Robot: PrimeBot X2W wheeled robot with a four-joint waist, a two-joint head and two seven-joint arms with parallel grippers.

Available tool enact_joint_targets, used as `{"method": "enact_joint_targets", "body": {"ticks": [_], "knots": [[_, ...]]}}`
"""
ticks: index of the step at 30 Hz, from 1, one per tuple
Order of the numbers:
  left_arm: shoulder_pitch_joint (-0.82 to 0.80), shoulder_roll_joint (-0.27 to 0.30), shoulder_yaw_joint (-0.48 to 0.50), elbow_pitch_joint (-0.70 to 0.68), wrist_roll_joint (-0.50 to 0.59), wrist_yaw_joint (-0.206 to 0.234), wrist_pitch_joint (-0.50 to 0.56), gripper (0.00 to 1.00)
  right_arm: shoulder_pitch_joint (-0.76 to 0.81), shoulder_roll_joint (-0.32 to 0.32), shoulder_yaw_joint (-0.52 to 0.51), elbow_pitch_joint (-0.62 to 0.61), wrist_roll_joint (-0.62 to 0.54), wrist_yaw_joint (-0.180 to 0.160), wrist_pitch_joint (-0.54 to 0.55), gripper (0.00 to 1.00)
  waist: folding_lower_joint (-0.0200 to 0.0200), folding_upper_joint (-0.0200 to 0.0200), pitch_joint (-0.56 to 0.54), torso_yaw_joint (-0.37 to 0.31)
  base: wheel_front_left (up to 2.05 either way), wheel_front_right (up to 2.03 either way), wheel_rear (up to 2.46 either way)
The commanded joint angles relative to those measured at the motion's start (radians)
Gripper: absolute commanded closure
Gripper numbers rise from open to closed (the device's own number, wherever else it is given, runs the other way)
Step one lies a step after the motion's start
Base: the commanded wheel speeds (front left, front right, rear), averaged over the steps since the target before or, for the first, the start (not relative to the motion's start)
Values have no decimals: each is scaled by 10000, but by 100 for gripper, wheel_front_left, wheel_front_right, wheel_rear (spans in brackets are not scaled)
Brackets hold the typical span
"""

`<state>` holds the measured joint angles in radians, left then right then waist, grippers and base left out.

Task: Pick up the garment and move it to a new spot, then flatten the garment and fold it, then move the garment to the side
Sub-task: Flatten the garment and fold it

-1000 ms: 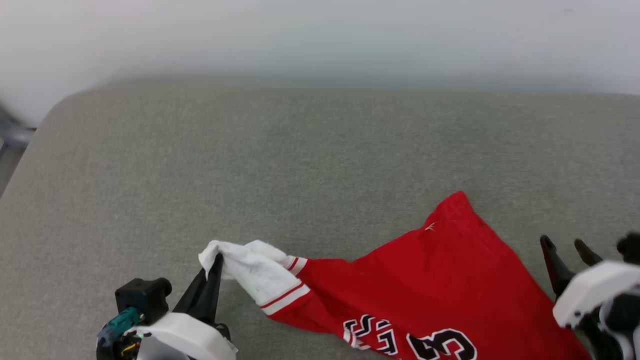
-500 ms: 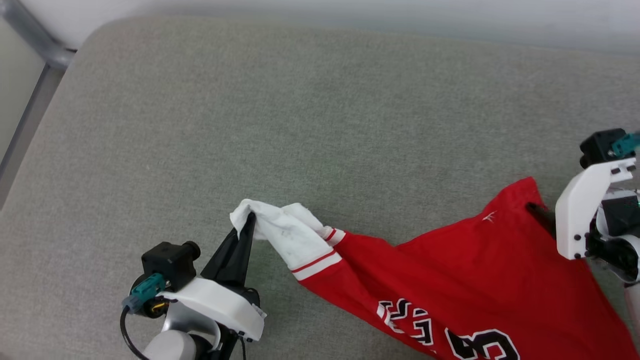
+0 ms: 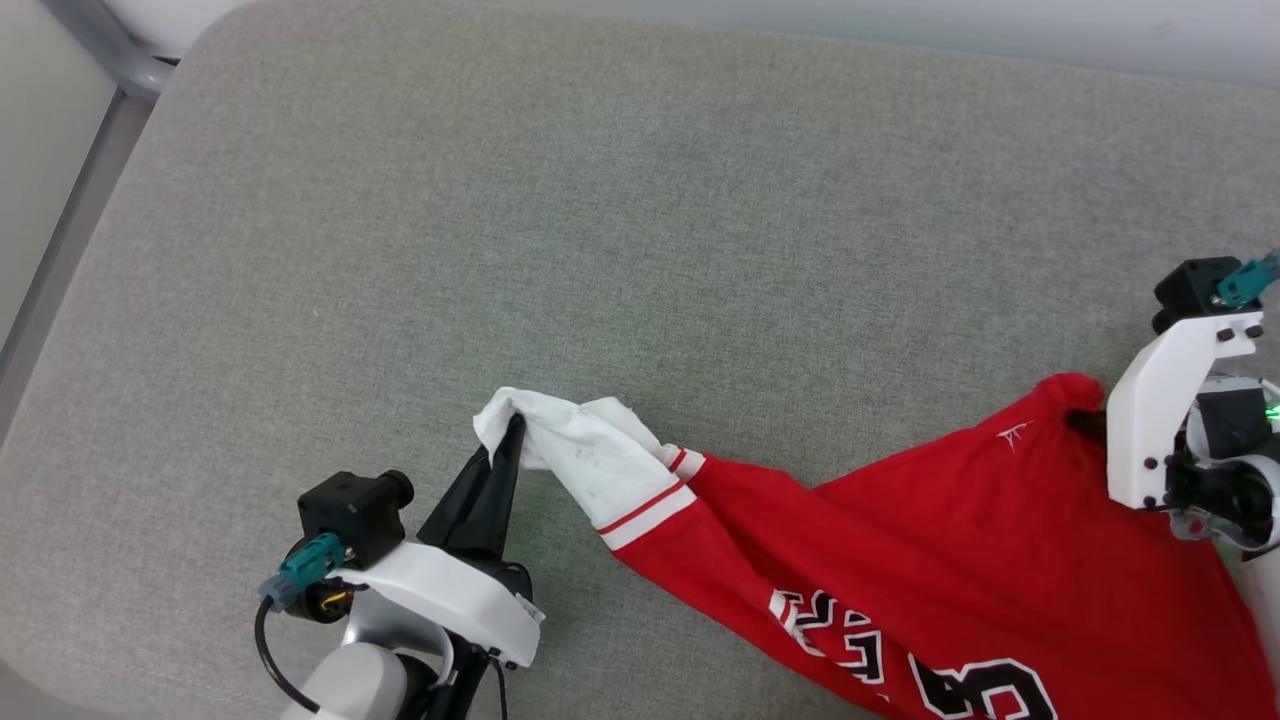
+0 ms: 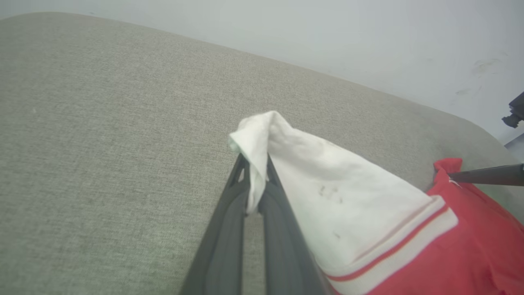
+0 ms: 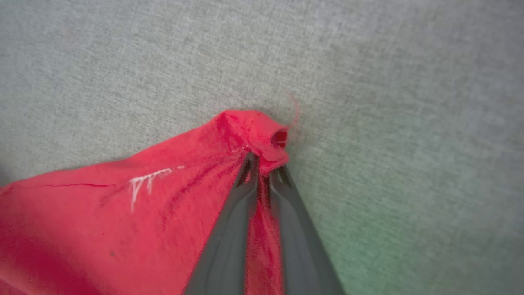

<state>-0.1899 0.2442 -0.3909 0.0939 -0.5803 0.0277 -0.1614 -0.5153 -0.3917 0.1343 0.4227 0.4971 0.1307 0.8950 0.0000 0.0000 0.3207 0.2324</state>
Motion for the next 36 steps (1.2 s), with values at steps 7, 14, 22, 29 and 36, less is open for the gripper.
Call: {"method": "enact_joint_targets", "body": {"ticks": [7,14,22,29,36], "knots": [[-146,418,321,173,24,174,-3,100,-387,151,40,-269,-393,-4,-1677,100,0,0,-740,-551,0,0,0],[-1061,977,658,373,117,80,246,100,-519,579,-502,-396,-1219,-4,-3019,100,0,0,-1503,-1318,0,0,0],[-2858,1123,1275,1110,-227,-80,77,100,-1027,1144,-1014,-278,-1844,-5,-4348,100,0,0,-1564,-2212,0,0,0],[-5423,1220,1426,2276,-149,-464,82,100,-2522,1404,-1578,143,-2604,-7,-5476,100,0,0,-1032,-2579,0,0,0],[-8406,1356,1446,3850,184,-763,-102,100,-4611,1532,-2201,711,-3473,-10,-6389,100,0,0,-373,-2676,0,0,0]]}}
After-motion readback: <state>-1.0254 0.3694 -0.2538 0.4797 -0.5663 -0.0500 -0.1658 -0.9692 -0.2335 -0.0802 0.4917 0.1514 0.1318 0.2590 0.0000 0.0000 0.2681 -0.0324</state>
